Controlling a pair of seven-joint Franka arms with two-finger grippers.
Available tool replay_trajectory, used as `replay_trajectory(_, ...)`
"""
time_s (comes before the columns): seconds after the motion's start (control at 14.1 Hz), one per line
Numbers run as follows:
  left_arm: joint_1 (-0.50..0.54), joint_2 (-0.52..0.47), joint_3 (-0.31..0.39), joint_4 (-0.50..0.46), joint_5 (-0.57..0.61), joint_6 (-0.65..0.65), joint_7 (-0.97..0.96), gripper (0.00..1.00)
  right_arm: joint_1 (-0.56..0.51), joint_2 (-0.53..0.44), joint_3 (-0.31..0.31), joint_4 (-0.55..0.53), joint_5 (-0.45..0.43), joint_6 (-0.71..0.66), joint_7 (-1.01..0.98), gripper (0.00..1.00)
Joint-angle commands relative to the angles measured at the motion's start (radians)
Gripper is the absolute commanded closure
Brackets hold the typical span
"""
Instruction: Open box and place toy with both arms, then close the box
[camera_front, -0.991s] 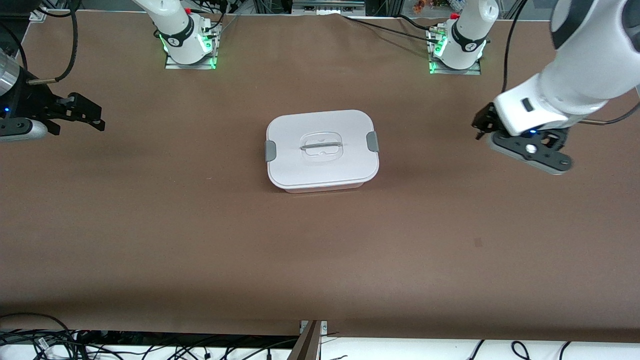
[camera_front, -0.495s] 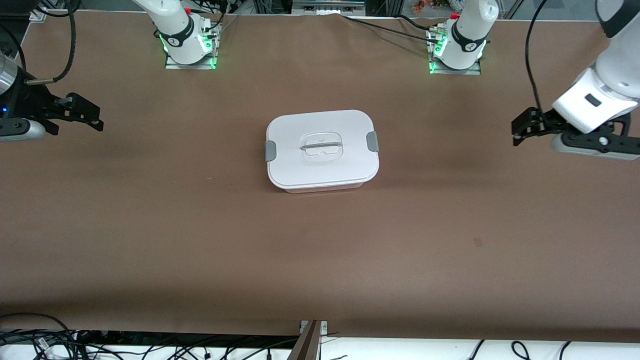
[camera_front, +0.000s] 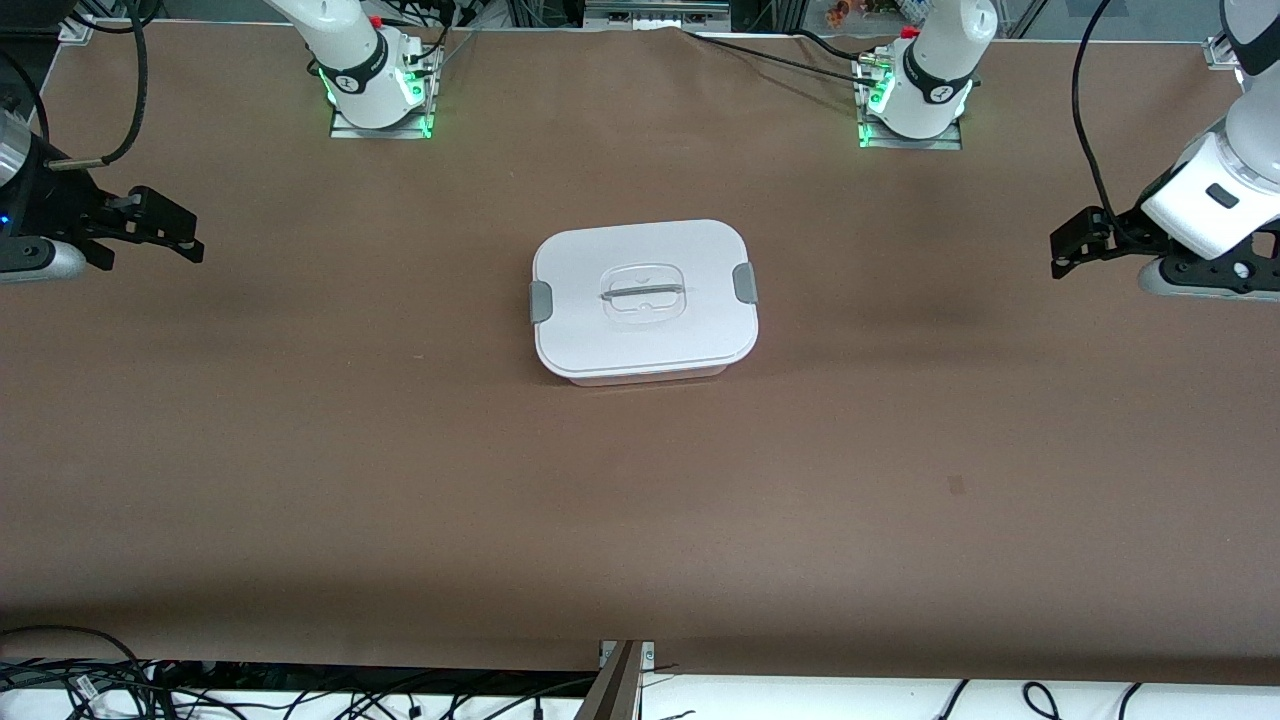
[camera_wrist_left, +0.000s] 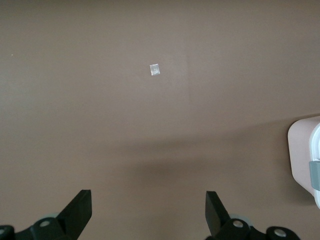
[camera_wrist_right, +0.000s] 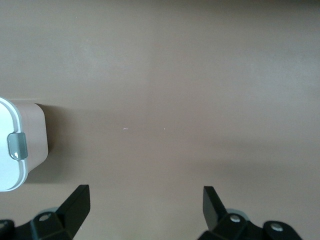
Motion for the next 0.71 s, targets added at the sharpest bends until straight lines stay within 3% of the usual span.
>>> replay_trajectory(0.0, 0.001, -0.022, -0.001, -0.018, -0.016, -0.007, -0.001, 0.0, 0.0, -0.004, -0.003, 0.005, 0.008, 0.0, 0.0, 0.0)
replay_trajectory(0.64, -0.021, -0.014, -0.017, 0.005, -0.016, -0.024, -0.011, 0.0, 0.0, -0.004, -0.002, 0.005, 0.008, 0.0, -0.002, 0.0)
